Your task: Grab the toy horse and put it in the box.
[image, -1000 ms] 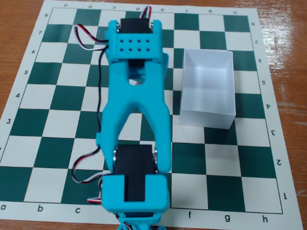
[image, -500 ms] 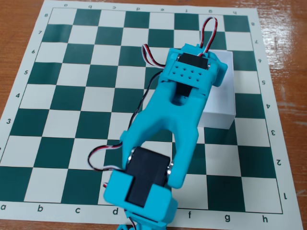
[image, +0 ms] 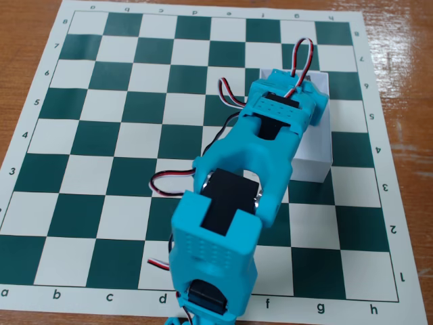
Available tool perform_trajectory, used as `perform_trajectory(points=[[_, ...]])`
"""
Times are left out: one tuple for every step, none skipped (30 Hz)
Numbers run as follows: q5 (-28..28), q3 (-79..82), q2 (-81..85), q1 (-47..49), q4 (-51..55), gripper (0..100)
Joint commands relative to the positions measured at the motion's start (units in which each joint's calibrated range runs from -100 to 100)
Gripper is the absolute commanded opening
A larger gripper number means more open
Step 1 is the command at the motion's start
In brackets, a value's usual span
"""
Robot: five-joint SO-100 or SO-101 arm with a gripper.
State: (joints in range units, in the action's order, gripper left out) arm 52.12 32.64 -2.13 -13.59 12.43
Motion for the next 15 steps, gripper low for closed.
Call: perform_trajectory(points=[[0.55, -0.91, 0.18, -0.34, -0.97, 22], [0.99, -0.46, 0.27, -0.34, -1.22, 27], [1.29, 0.18, 0.53, -0.34, -2.05, 29], [1.58, 0.73, 0.80, -0.34, -2.97, 29], [1.68, 0.91, 0.98, -0.34, -3.55, 29], [1.68, 1.00, 1.24, -0.34, -3.55, 29], [1.68, 1.27, 1.86, -0.19, -3.55, 29], [1.68, 1.82, 2.92, -0.12, -3.55, 29], [1.63, 2.55, 4.34, -0.05, -3.55, 29], [1.38, 3.46, 6.02, 0.09, -3.55, 29], [1.33, 4.73, 7.97, 0.24, -3.46, 29], [1.33, 6.10, 10.09, 0.45, -3.30, 29], [1.29, 7.64, 12.22, 0.59, -3.13, 29], [1.29, 9.10, 14.43, 0.88, -3.05, 29], [1.29, 10.47, 16.55, 1.16, -2.72, 29]])
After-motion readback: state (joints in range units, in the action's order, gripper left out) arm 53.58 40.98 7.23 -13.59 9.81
